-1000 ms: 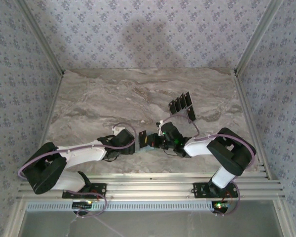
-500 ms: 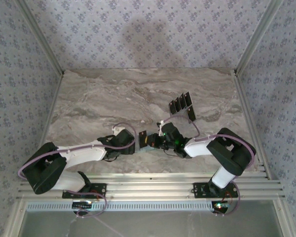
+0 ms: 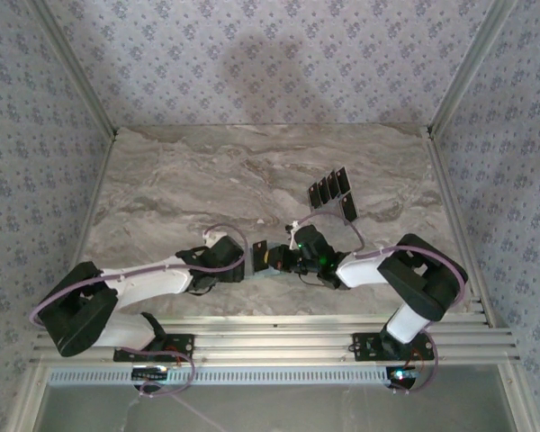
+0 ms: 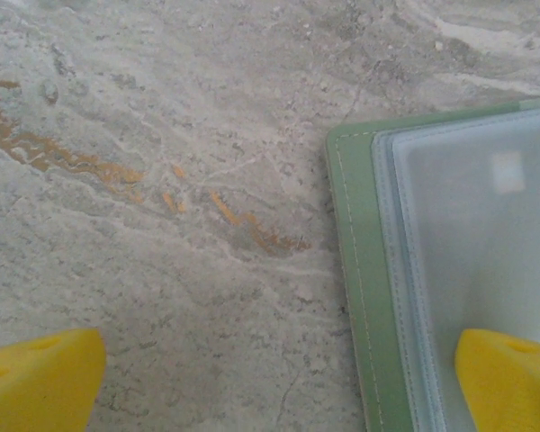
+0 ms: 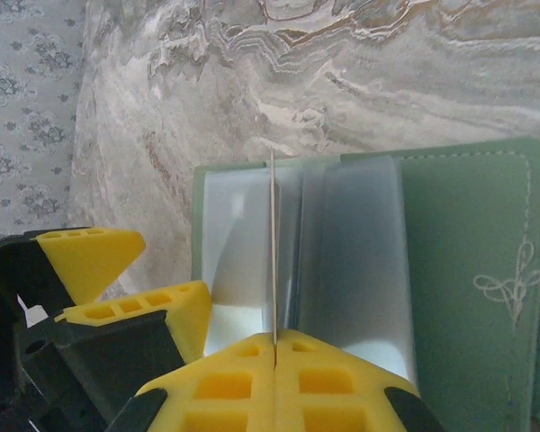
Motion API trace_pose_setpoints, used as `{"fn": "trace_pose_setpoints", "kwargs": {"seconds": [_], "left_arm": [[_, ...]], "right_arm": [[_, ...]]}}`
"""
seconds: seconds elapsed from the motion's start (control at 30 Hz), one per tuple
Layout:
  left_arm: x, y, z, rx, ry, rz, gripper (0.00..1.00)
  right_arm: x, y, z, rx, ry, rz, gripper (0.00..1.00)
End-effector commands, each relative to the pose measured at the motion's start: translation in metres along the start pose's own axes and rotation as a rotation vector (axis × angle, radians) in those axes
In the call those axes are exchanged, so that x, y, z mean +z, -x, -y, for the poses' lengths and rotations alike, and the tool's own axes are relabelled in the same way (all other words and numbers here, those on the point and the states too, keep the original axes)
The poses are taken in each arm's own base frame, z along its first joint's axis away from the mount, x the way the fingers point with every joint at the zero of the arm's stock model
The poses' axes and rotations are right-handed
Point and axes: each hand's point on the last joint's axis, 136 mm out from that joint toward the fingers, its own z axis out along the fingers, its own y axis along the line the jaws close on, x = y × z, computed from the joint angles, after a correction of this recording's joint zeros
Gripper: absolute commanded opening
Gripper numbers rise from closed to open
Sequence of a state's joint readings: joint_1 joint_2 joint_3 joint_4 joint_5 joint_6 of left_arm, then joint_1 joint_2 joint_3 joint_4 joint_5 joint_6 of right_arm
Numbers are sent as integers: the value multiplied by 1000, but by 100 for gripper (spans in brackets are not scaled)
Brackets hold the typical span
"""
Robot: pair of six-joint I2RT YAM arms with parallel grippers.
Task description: Put the credit cards into the card holder
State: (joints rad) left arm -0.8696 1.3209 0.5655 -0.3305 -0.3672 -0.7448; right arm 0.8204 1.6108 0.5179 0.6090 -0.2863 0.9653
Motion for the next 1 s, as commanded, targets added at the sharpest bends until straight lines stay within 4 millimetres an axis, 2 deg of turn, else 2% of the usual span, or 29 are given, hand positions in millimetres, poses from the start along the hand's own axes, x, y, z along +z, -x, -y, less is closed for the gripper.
{"fn": "trace_pose_setpoints", "kwargs": {"seconds": [0.0, 0.27, 0.63, 0.97], "left_arm": [[-9, 7, -7, 13, 25, 11, 100], [-10, 13, -7, 13, 30, 16, 100], [2, 0, -13, 16, 56, -19, 100], [5, -4, -16, 15, 64, -25, 100]], "right_arm": [[-8, 0, -8, -3, 18, -3, 0], [-8, 3, -9, -11, 17, -4, 0], [1, 3, -1, 3, 20, -7, 0], [5, 1, 1, 18, 31, -13, 0]]}}
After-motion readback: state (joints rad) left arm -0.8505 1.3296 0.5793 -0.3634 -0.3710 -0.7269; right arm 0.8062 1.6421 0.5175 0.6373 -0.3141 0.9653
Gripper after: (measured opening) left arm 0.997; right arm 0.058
